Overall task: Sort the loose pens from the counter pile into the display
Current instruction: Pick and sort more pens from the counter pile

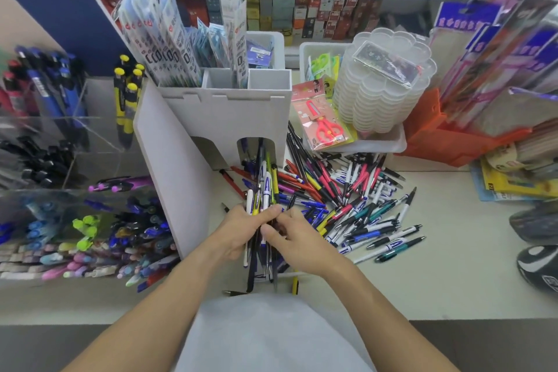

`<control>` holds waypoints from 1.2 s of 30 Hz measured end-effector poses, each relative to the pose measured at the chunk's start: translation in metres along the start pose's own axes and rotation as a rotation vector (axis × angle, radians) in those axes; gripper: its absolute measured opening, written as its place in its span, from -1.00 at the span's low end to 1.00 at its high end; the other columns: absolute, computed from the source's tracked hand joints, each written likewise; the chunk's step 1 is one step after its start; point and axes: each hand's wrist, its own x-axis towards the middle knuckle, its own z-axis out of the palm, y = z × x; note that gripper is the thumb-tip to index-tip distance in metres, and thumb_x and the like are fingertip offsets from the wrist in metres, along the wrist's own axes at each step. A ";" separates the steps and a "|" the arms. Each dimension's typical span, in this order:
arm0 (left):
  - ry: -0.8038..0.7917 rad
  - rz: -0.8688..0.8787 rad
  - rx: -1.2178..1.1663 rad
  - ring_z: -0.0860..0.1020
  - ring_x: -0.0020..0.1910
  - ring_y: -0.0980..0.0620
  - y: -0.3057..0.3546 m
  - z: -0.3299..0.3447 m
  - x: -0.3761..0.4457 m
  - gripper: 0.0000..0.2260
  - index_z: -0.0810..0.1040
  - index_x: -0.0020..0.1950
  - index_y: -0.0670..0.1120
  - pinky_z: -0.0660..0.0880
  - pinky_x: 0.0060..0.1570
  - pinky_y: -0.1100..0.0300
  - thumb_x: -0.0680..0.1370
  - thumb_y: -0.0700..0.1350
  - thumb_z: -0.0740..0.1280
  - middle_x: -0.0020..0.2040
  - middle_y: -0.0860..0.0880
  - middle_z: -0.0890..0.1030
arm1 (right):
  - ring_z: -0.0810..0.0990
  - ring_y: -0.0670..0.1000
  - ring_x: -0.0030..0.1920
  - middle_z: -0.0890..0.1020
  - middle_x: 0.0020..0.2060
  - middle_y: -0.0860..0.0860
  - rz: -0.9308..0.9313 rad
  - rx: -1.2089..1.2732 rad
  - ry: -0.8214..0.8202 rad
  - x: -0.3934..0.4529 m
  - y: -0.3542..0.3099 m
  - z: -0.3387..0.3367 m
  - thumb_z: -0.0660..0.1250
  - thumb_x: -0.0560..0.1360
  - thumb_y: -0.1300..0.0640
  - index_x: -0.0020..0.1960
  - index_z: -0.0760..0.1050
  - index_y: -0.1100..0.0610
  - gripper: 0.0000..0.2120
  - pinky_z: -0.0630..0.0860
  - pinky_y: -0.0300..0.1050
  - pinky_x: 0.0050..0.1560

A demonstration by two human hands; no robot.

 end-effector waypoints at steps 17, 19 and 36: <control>-0.521 -0.228 0.170 0.59 -0.30 -0.16 -0.024 0.084 -0.017 -0.82 0.54 -0.02 -0.24 0.55 -0.20 -0.01 0.45 -0.28 0.49 -0.28 -0.22 0.58 | 0.71 -0.03 -0.05 0.71 -0.03 0.09 0.032 0.629 0.558 -0.019 0.047 -0.028 0.30 0.65 0.20 0.14 0.61 0.19 -0.86 0.63 -0.19 -0.04; -0.551 -0.296 0.196 0.60 -0.27 -0.17 -0.030 0.082 -0.021 -0.74 0.49 0.05 -0.27 0.55 -0.20 0.03 0.43 -0.33 0.48 -0.25 -0.23 0.59 | 0.69 -0.14 -0.02 0.73 -0.04 0.00 0.093 0.614 0.526 -0.031 0.057 -0.019 0.30 0.65 0.10 0.12 0.63 0.14 -0.82 0.54 -0.29 0.01; -0.078 -0.015 0.086 0.62 -0.37 -0.05 0.007 0.064 -0.005 -0.75 0.57 0.04 -0.26 0.59 -0.30 0.08 0.49 -0.13 0.51 -0.31 -0.15 0.65 | 0.66 0.09 -0.26 0.64 -0.23 0.09 0.116 0.742 0.229 -0.054 0.053 -0.014 0.60 0.39 0.24 0.12 0.55 0.23 -0.63 0.67 0.04 -0.18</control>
